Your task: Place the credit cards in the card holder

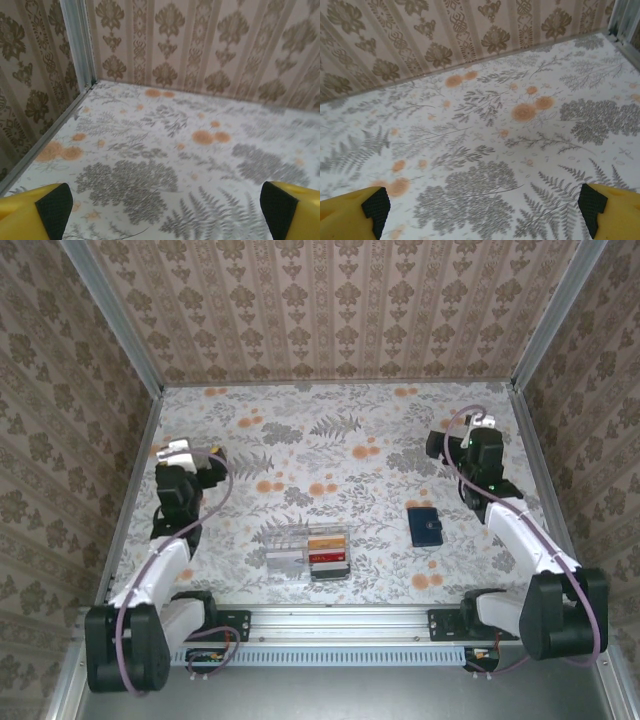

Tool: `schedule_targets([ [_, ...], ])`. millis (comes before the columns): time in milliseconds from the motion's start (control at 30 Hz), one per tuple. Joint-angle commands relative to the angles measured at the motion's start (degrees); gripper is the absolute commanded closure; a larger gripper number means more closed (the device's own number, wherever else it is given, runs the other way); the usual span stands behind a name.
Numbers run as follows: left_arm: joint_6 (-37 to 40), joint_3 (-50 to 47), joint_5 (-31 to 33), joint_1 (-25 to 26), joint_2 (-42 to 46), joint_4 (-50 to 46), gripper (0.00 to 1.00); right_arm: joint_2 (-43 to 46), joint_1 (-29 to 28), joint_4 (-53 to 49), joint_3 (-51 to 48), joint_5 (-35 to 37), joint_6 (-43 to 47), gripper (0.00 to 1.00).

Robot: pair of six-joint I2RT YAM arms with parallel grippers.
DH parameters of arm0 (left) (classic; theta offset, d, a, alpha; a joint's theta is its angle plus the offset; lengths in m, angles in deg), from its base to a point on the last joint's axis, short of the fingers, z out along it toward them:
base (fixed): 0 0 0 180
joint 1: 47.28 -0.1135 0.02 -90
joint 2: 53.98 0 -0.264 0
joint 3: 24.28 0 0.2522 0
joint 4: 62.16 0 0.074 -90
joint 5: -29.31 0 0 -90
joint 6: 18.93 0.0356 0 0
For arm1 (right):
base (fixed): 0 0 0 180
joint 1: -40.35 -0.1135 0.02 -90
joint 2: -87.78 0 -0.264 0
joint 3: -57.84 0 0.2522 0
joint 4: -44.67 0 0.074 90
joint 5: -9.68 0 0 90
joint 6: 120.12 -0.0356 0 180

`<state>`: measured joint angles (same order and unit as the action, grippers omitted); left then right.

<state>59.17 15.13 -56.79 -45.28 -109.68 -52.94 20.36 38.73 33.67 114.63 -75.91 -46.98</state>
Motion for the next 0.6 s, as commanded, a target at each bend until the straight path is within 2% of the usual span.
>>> schedule_targets([
  [0,-12.6,3.5,-6.9,-0.4,3.3,-14.3,0.0,0.3,0.3,-20.4,0.7,-7.3,-7.5,0.04],
  [133,-19.4,7.3,-23.5,0.1,1.4,-16.2,0.0,-0.2,0.3,-26.2,-0.2,-6.7,-12.8,0.14],
  [167,-20.4,8.5,-26.7,1.0,0.1,-16.3,0.0,-0.6,0.2,-27.1,-0.4,-7.2,-13.3,0.16],
  [233,-20.3,12.3,-31.5,5.0,-3.8,-17.4,0.02,-2.1,0.3,-28.8,-0.8,-9.0,-14.1,0.27],
  [400,-14.9,24.8,-28.9,21.0,-13.2,-26.3,0.08,-4.4,0.1,-33.1,-1.4,-9.1,-17.1,0.36],
  [567,-12.8,37.8,-27.8,34.0,-26.2,-34.7,0.13,-1.1,-0.3,-34.8,-5.2,-8.8,-20.2,0.39],
])
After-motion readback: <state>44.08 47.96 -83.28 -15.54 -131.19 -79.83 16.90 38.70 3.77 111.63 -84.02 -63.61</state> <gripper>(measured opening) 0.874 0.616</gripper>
